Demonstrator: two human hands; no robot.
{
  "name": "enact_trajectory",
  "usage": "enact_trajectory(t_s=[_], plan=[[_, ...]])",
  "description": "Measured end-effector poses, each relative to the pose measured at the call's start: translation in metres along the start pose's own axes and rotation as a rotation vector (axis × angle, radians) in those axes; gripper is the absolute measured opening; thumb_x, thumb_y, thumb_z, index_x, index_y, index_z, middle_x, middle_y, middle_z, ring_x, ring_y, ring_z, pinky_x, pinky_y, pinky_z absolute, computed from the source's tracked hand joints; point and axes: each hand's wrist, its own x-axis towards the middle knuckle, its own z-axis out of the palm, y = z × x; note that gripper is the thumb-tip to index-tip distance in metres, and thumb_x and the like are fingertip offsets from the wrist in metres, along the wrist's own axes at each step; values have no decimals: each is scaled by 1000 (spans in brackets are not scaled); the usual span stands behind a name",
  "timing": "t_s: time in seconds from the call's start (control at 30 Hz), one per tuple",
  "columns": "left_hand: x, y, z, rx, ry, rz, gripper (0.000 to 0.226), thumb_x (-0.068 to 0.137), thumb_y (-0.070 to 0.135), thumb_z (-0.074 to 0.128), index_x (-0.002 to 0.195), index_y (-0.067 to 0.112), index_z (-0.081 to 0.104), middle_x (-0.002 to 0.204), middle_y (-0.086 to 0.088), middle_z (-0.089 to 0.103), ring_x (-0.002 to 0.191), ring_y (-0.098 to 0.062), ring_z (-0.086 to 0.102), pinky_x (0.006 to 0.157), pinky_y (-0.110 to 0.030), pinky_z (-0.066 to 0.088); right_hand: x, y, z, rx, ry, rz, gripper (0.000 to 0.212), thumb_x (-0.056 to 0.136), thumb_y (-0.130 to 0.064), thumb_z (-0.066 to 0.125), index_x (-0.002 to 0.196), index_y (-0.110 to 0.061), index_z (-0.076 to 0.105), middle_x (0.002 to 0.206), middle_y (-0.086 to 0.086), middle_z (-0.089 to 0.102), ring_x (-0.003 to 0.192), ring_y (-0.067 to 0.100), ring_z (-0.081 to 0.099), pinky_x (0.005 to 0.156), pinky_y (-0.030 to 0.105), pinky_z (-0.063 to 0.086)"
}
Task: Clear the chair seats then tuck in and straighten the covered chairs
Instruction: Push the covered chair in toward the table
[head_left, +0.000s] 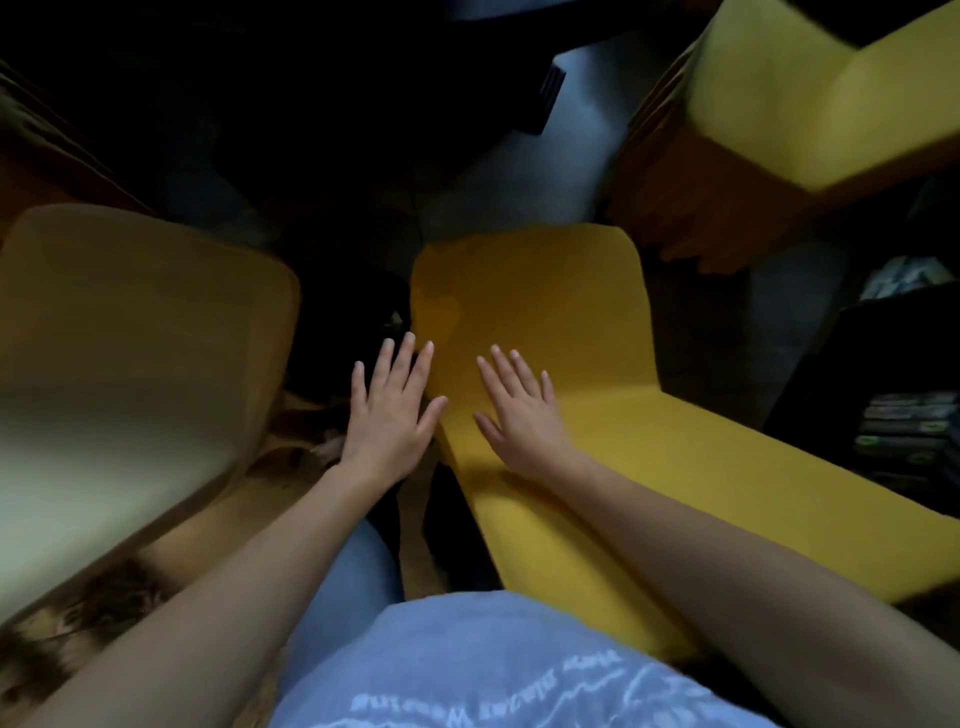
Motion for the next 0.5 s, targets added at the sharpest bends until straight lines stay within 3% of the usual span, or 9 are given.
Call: enact_trajectory(t_s=[0.13,0.5], plan=[[-25,51,-11,-5,58,42,75,83,61,5,150,28,4,160,3,-2,146,-16,-10,116,-45,-7,-26,11,-28,-4,63,-35,67,98,-43,39,153,-26,4,161,-5,-6,148,18,-9,118,50,7],[-94,126,-39,-23,162,140,77,81,67,-4,150,32,-3,158,7,-13,143,-12,-21,113,-41,-18,-114,25,-95,107,392,-7,65,99,-42,40,152,-26,7,161,-4,-4,147,16,-12,118,48,3]])
